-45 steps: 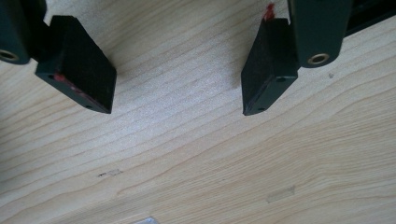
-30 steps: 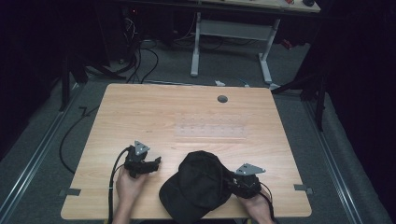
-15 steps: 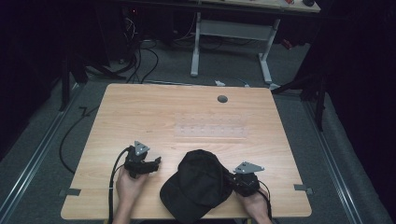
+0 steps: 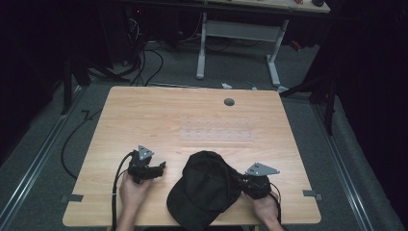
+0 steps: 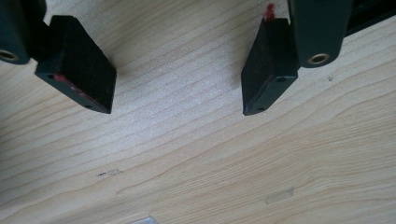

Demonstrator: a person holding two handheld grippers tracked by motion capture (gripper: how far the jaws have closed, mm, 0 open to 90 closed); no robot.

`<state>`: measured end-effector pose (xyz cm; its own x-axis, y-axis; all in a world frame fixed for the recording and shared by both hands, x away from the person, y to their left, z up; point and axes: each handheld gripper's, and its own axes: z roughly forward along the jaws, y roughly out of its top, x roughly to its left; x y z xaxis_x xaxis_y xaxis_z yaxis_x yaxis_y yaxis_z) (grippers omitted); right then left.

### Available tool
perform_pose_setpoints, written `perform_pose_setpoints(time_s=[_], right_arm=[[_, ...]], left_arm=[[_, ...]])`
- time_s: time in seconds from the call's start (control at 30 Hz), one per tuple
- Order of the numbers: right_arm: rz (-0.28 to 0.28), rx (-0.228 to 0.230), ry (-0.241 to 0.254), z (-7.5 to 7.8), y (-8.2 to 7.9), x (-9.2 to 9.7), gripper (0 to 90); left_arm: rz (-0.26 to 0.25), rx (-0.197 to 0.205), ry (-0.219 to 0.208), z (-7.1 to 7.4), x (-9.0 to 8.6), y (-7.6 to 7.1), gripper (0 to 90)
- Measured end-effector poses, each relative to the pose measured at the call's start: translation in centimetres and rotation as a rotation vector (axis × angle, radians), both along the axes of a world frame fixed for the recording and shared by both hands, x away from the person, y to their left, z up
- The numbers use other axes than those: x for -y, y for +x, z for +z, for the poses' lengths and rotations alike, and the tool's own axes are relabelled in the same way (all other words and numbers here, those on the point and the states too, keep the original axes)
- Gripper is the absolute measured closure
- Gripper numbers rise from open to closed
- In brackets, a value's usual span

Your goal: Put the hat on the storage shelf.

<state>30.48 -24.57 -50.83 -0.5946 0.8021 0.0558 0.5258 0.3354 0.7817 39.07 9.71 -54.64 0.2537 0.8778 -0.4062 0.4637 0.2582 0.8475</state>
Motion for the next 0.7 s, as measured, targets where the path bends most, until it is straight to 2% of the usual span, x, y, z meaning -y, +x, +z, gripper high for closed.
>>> perform_pose_setpoints(time_s=[0.23, 0.27, 0.3, 0.7], right_arm=[[0.014, 0.034, 0.036, 1.4, 0.3, 0.3, 84.7], [0.029, 0.035, 0.068, 1.9, 0.5, 0.6, 84.7], [0.034, 0.037, 0.076, 2.1, 0.7, 0.7, 84.7], [0.071, 0.081, 0.111, 5.4, 2.0, 1.3, 84.8]], left_arm=[[-0.001, -0.001, 0.000, 0.0, 0.0, 0.0, 26.9], [-0.001, -0.001, 0.000, 0.0, 0.0, 0.0, 26.9], [0.000, 0.000, 0.000, 0.0, 0.0, 0.0, 26.9], [0.000, 0.000, 0.000, 0.0, 0.0, 0.0, 27.3]])
